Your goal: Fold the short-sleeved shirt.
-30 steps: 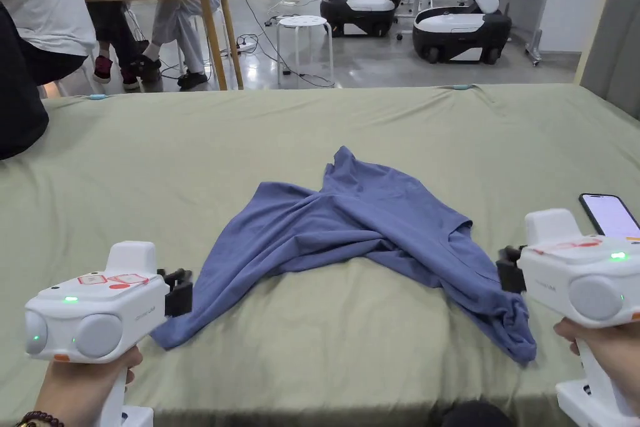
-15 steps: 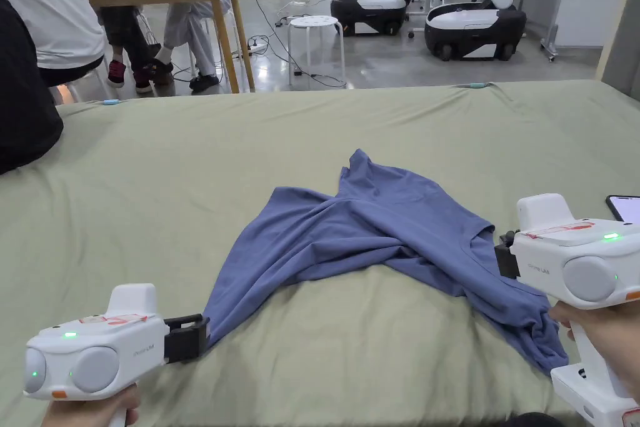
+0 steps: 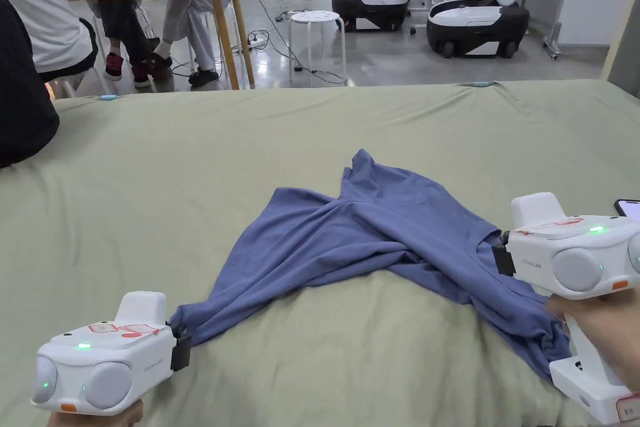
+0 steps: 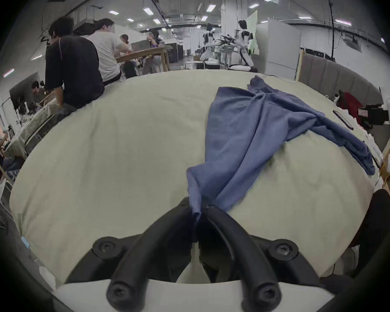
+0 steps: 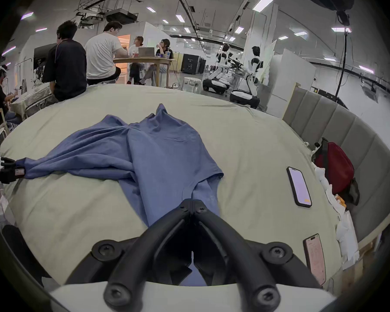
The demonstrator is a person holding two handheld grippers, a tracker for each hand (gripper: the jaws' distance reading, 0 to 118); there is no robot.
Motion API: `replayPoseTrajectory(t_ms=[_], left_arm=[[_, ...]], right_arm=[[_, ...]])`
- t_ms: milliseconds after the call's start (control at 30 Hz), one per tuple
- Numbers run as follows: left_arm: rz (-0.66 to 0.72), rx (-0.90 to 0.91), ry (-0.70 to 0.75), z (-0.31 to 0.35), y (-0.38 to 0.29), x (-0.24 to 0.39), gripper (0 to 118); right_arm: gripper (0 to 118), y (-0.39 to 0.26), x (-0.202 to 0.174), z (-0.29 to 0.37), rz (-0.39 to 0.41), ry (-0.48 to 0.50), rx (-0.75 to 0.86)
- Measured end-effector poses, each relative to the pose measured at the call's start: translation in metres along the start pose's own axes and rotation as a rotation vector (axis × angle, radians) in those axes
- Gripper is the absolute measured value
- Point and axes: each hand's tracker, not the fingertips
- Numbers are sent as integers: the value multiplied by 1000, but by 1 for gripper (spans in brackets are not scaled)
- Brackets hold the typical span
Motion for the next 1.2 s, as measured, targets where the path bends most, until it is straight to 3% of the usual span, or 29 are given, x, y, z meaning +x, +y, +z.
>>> replayPoseTrajectory(t_ms=[267,300,333,367,400,433,867,933,1000,1067,1100,1133,1167,1200], left_arm=[[26,48,-8,-6,49,11,2],[15,52,-4,-9,56,16,2],[10,52,0,-9,61,22,2],[6,47,0,-14,70,25,2],[2,43,-2,-20,77,29,2],[-2,42,-3,-24,84,33,2],[9,13,-45,-76,121,55,2],[10,5,-41,-83,121,57,2],[21,-7,-39,-91,118,56,2],[23,-18,-41,-95,118,57,2],[19,-20,-41,-94,117,59,2],[16,-20,-39,-92,116,60,2],[15,-20,-36,-91,116,61,2],[16,-20,-34,-90,117,62,2]], right_arm=[[2,70,5,-53,-27,64,-11],[13,82,5,-64,-29,65,-8],[37,90,6,-72,-27,67,-7],[76,101,7,-83,-32,81,-9],[93,112,8,-94,-39,89,-17],[96,120,10,-106,-52,96,-39],[86,160,14,-253,-41,69,-262],[74,153,13,-268,-42,63,-303],[53,141,10,-278,-48,63,-364],[48,128,10,-279,-79,87,-342],[36,129,10,-274,-82,76,-325],[8,131,10,-270,-93,80,-327],[1,133,10,-266,-105,117,-354],[1,135,7,-260,-95,109,-355]])
